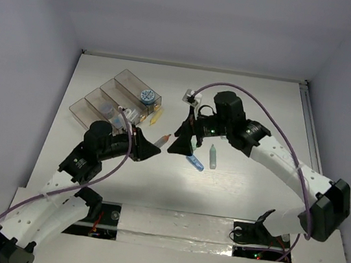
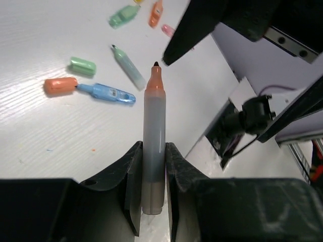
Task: Sort the stationery into containers
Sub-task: Pick up the pen cap from the center of the board.
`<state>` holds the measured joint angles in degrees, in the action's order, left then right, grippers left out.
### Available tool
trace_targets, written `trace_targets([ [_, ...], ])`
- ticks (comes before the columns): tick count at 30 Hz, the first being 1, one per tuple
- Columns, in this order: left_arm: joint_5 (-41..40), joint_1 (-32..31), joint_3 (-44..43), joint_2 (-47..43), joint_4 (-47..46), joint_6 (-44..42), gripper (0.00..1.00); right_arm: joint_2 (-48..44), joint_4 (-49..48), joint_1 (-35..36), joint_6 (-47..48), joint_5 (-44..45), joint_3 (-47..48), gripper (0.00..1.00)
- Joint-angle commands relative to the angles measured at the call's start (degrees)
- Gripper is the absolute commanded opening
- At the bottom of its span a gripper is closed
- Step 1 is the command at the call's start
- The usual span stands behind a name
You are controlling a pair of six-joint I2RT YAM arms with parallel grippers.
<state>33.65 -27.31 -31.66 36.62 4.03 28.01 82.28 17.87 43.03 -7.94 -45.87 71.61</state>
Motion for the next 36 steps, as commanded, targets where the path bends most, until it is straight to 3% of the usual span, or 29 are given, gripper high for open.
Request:
trace_targets([
  [1, -10.7, -0.2, -1.3, -1.5, -3.7, 3.2, 0.00, -4.8, -9.9, -0.7, 0.2, 11.2, -3.9, 0.95],
  [3, -15.0, -0.2, -1.3, -2.3, -6.0, 5.3, 0.00, -4.8, -13.1, -1.3, 0.6, 13.6, -7.7, 0.84],
  [5, -18.1, -0.2, -1.6, -3.0, -7.1, 6.8, 0.00, -2.6, -16.0, -1.3, 1.1, 13.8, -9.3, 0.46],
  [6, -21.2, -0.2, -1.8, -3.7, -7.9, 8.4, 0.00, -1.2, -16.2, -1.3, 1.4, 14.1, -9.3, 0.36],
  [7, -22.2, -0.2, -1.9, -4.3, -8.6, 9.3, 0.00, 0.4, -16.0, -1.3, 1.7, 14.3, -8.8, 0.34],
  [9, -24.4, -0.2, -1.7, -6.2, -11.2, 11.5, 0.00, 5.8, -14.9, -1.3, 3.3, 16.2, -7.3, 0.35],
  [13, -27.8, 0.3, -1.9, -8.4, -11.9, 11.6, 0.00, 13.5, -12.7, -1.3, 7.0, 17.2, -2.1, 0.66],
  [17, -29.7, 0.3, -2.6, -10.0, -11.4, 9.6, 0.00, 19.7, -8.0, -1.3, 11.7, 22.7, 2.6, 0.81],
  [24, -27.9, 0.3, -2.2, -10.1, -13.3, 8.1, 0.00, 27.4, -1.3, 1.1, 15.3, 33.0, 7.3, 0.80],
  [36, -23.1, 0.3, -1.1, -9.5, -16.7, 8.6, 0.00, 31.5, 2.3, 1.6, 15.9, 38.5, 8.2, 0.60],
])
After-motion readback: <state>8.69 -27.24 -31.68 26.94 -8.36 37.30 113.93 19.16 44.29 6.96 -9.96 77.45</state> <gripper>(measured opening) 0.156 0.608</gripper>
